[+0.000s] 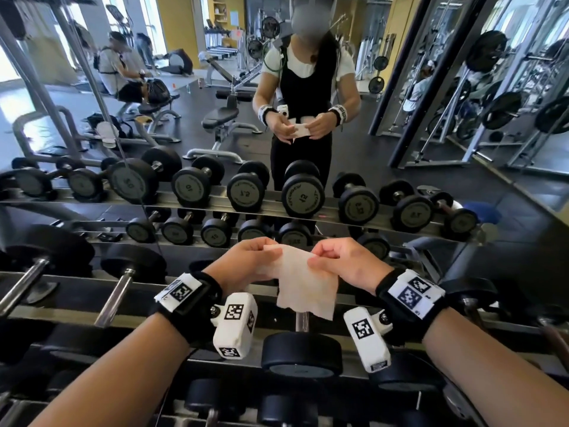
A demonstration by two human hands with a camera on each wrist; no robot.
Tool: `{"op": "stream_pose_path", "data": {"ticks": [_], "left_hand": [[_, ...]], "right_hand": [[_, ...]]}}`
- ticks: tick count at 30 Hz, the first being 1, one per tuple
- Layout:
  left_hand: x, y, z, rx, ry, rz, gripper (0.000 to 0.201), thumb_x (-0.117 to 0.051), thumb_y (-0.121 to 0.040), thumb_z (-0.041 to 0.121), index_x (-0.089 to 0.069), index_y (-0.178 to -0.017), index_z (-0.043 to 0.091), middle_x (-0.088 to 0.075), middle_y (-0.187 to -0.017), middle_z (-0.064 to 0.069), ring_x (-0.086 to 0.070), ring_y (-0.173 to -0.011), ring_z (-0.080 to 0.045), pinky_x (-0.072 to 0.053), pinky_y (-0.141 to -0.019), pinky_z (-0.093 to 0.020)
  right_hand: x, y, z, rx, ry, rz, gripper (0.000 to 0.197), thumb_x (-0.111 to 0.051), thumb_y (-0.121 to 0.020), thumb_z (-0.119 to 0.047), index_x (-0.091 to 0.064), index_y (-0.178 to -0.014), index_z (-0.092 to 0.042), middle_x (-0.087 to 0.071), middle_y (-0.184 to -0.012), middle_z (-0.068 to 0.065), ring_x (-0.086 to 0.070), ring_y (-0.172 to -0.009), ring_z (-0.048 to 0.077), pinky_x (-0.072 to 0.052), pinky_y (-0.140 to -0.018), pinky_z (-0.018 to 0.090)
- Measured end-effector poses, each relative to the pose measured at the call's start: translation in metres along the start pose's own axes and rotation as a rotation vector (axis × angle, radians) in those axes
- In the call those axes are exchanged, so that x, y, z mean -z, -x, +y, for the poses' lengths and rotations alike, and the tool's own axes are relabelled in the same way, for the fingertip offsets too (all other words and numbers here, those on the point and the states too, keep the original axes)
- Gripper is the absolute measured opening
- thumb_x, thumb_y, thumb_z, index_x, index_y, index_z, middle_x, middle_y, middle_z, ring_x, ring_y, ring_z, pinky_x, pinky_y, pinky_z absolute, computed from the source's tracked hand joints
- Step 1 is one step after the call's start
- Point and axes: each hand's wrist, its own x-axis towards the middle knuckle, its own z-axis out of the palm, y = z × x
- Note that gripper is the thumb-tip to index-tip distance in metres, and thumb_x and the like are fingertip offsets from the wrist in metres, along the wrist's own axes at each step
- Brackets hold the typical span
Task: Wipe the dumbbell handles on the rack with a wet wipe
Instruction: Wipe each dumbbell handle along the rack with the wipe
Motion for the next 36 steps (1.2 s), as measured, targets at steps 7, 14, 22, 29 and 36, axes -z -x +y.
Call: {"op": "stream_pose_path", "data": {"ticks": [7, 14, 22, 29, 36], "left_hand": [[-0.007, 0.006, -0.033, -0.264, -0.302, 0.291, 0.017, -0.066, -0.093, 0.024, -0.071, -0.105, 0.014, -0.074, -0.098, 0.004, -0.067, -0.092, -0.004, -0.049, -0.079, -0.014], [-0.008, 0.01, -0.071, 0.107, -0.012, -0.006, 0.038, -0.072, -0.083, 0.032, -0.073, -0.105, 0.001, -0.072, -0.095, -0.014, -0.065, -0.086, -0.022, -0.054, -0.083, -0.035], [0.008, 0.01, -0.088, 0.051, 0.032, 0.004, 0.038, -0.071, -0.083, 0.027, -0.07, -0.104, -0.005, -0.068, -0.099, -0.019, -0.06, -0.093, -0.027, -0.045, -0.094, -0.048], [0.014, 0.004, -0.096, 0.066, 0.105, 0.091, 0.038, -0.077, -0.074, 0.018, -0.072, -0.105, -0.002, -0.073, -0.099, -0.019, -0.065, -0.091, -0.027, -0.053, -0.083, -0.032], [0.018, -0.003, -0.099, 0.025, 0.016, 0.188, 0.035, -0.082, -0.07, 0.03, -0.075, -0.097, 0.009, -0.074, -0.1, -0.016, -0.066, -0.091, -0.025, -0.052, -0.086, -0.034]], "right_hand": [[-0.022, -0.007, 0.015, -0.021, -0.121, 0.066, 0.017, -0.064, -0.095, -0.021, -0.071, -0.097, -0.007, -0.072, -0.093, 0.016, -0.063, -0.081, 0.013, -0.049, -0.08, 0.029], [-0.042, -0.015, 0.031, -0.039, -0.21, 0.13, 0.013, -0.063, -0.096, -0.015, -0.072, -0.097, -0.005, -0.07, -0.075, -0.013, -0.062, -0.073, -0.004, -0.047, -0.068, 0.01], [-0.076, -0.031, 0.048, -0.271, -0.373, 0.184, 0.004, -0.062, -0.096, -0.014, -0.064, -0.094, -0.011, -0.065, -0.09, 0.008, -0.058, -0.081, 0.018, -0.047, -0.07, 0.028], [-0.081, -0.025, 0.057, -0.1, -0.124, 0.284, 0.007, -0.061, -0.095, -0.011, -0.067, -0.099, -0.013, -0.069, -0.1, 0.002, -0.065, -0.094, 0.015, -0.052, -0.088, 0.035], [-0.086, -0.017, 0.066, -0.159, -0.225, 0.108, 0.016, -0.075, -0.086, -0.014, -0.067, -0.101, -0.016, -0.075, -0.098, 0.004, -0.07, -0.091, 0.015, -0.055, -0.089, 0.036]]}}
